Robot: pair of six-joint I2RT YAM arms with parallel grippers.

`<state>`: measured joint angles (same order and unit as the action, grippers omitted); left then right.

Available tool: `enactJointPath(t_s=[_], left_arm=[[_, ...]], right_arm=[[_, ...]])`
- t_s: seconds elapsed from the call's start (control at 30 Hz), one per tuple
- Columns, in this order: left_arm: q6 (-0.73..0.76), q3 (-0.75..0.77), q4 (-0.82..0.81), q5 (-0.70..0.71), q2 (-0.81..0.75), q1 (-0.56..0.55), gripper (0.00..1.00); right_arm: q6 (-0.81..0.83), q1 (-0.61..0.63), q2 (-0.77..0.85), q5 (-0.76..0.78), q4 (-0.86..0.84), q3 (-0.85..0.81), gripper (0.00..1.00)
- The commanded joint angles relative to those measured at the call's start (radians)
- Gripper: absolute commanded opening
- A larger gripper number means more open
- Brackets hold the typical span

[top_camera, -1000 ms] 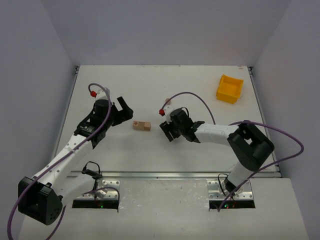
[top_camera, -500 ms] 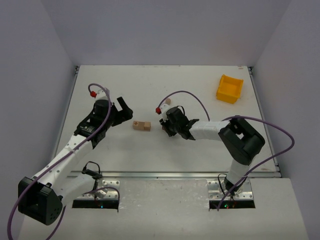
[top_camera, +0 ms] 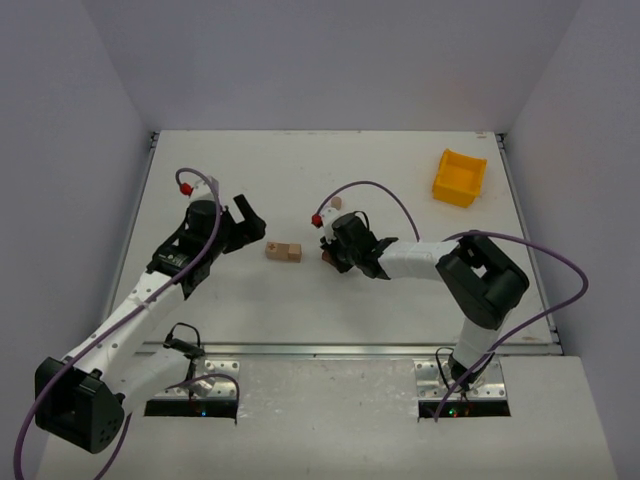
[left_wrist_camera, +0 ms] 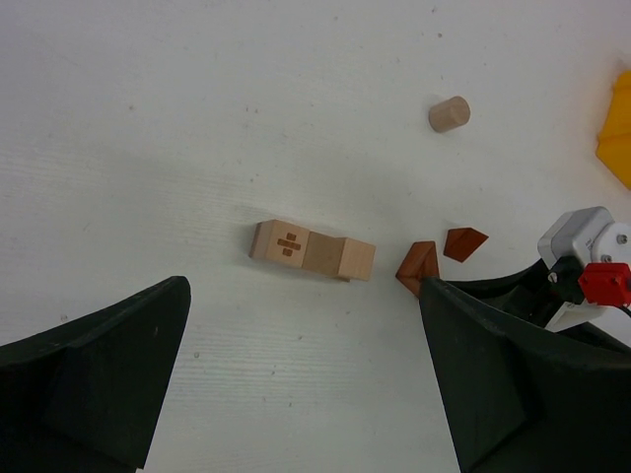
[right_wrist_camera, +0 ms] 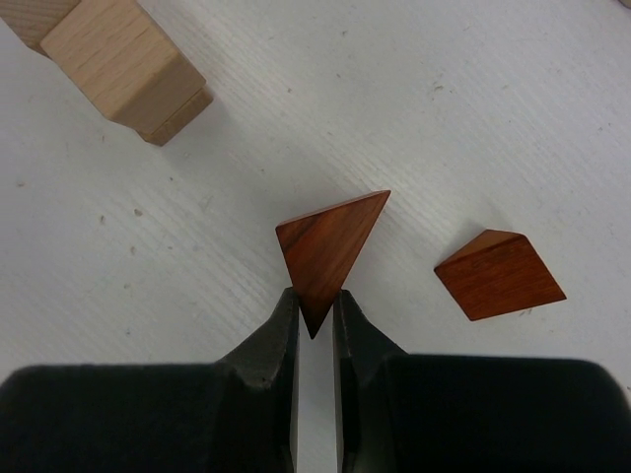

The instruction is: Build the wood block tower

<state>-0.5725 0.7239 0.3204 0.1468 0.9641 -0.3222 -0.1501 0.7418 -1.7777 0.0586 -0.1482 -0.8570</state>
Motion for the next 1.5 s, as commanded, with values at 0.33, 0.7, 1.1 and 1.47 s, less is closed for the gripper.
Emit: enactJointPath(t_s=[0.33, 0.7, 1.1, 1.47], left_arm=[[0.219, -0.071, -0.327, -0.738, -0.053, -0.035, 1.00], [1.082, 0.188, -0.253, -1.073, -0.024, -0.141, 1.00], [2.247, 0.734, 0.838, -1.137, 0.384, -0.145, 1.00], [2.233, 0.575, 0.783, -1.133, 0.408, -0.147, 0.92]], right_arm=[[-0.300, -0.189, 0.308, -0.854, -0.023, 0.064, 0.00], [-0.338, -0.309, 0.268, -1.201, 0.225, -0.044, 0.00], [-0.293, -0.358, 0.158, -1.339, 0.316, -0.104, 0.00], [-0.329, -0.358, 0.097, -1.349, 0.259, -0.113, 0.00]])
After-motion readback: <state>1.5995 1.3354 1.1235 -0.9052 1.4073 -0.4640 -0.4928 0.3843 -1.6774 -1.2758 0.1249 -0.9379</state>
